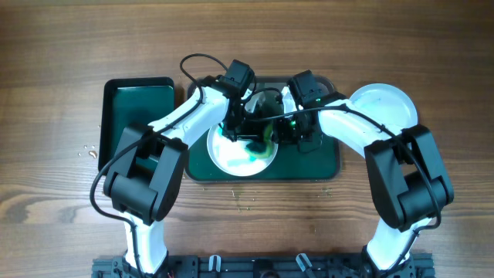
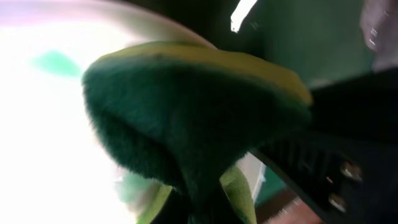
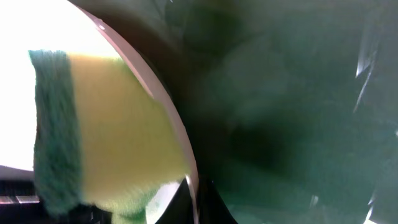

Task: Clean dirty plates on tray and stack at the side
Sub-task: 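Scrub the last plate with the sponge while the right gripper holds its rim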

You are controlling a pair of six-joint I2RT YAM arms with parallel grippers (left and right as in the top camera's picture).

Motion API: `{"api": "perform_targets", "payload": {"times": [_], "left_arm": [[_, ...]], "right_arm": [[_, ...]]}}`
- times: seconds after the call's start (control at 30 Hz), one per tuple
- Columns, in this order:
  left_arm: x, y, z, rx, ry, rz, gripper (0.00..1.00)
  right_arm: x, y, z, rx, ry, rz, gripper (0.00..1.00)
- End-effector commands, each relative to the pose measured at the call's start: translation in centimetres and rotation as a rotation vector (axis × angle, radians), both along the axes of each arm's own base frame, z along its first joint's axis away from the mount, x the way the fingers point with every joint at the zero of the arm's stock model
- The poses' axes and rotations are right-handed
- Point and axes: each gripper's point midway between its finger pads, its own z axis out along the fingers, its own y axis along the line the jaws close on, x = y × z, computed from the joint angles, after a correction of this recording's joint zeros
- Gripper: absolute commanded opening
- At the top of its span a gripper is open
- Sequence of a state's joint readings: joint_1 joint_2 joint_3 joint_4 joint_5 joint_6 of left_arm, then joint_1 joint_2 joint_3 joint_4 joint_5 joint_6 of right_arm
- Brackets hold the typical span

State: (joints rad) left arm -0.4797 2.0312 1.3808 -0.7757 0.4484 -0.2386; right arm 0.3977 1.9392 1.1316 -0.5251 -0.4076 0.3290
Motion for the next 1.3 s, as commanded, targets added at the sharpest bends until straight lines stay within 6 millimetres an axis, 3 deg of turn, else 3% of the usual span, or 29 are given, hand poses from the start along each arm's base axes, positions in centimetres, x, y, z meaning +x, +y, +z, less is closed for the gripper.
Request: {"api": "perform_targets", "payload": {"times": [0.0,0.1,0.2,0.27,0.37,0.47,0.57,0.67,0.8,0.87,0.97,1.07,1.13,1.27], "left_arm": [[2.3,5.1,-2.3,0.310,-0.100,0.146,0.04],[3.6,10.1,-2.2,0.580,-0.192,0.273,0.04],[3.2,10.8,-2.2,0.617,-0.180,0.279,0.04],[2.4,9.4,-2.4,0.545,-0.129,0.256,0.04],[-0.1,4.5,-2.2,0.268,-0.004,0.078,0.04],[-2.2,0.5,-0.6,0.002,0.072,-0.074,0.04],[-1.6,0.1,-0.5,-0.017,0.045,-0.076,0.04],[0.7,2.6,-1.5,0.131,-0.032,0.015,0.04],[3.8,9.8,-2.2,0.494,-0.149,0.236,0.04],[4.0,12.6,-1.9,0.629,-0.171,0.308,0.04],[3.0,14.0,-1.7,0.702,-0.145,0.318,0.04],[1.2,13.7,-1.8,0.696,-0.075,0.285,0.04],[-0.1,12.4,-2.0,0.635,-0.009,0.241,0.04],[-3.0,6.5,-1.7,0.305,0.126,0.017,0.04]], "right_arm": [[-1.7,-0.7,-2.1,-0.029,0.077,-0.014,0.04],[-1.5,-1.0,-2.0,-0.021,0.086,-0.038,0.04],[-1.4,-1.1,-2.0,-0.018,0.087,-0.044,0.04],[-1.4,-1.1,-2.0,-0.015,0.088,-0.043,0.04],[-1.4,-1.0,-2.0,-0.011,0.090,-0.043,0.04],[-1.5,-1.1,-2.0,-0.011,0.091,-0.043,0.04],[-1.6,-0.9,-1.9,0.000,0.095,-0.040,0.04],[-1.6,-0.8,-1.9,0.003,0.096,-0.040,0.04],[-1.6,-0.8,-1.9,0.003,0.096,-0.039,0.04],[-1.6,-0.8,-1.9,0.003,0.096,-0.040,0.04],[-1.5,-0.8,-1.9,0.002,0.096,-0.041,0.04],[-1.5,-0.9,-1.9,0.002,0.099,-0.046,0.04],[-1.5,-0.9,-1.9,0.002,0.099,-0.046,0.05],[-1.5,-0.8,-1.9,0.002,0.099,-0.046,0.04]]}}
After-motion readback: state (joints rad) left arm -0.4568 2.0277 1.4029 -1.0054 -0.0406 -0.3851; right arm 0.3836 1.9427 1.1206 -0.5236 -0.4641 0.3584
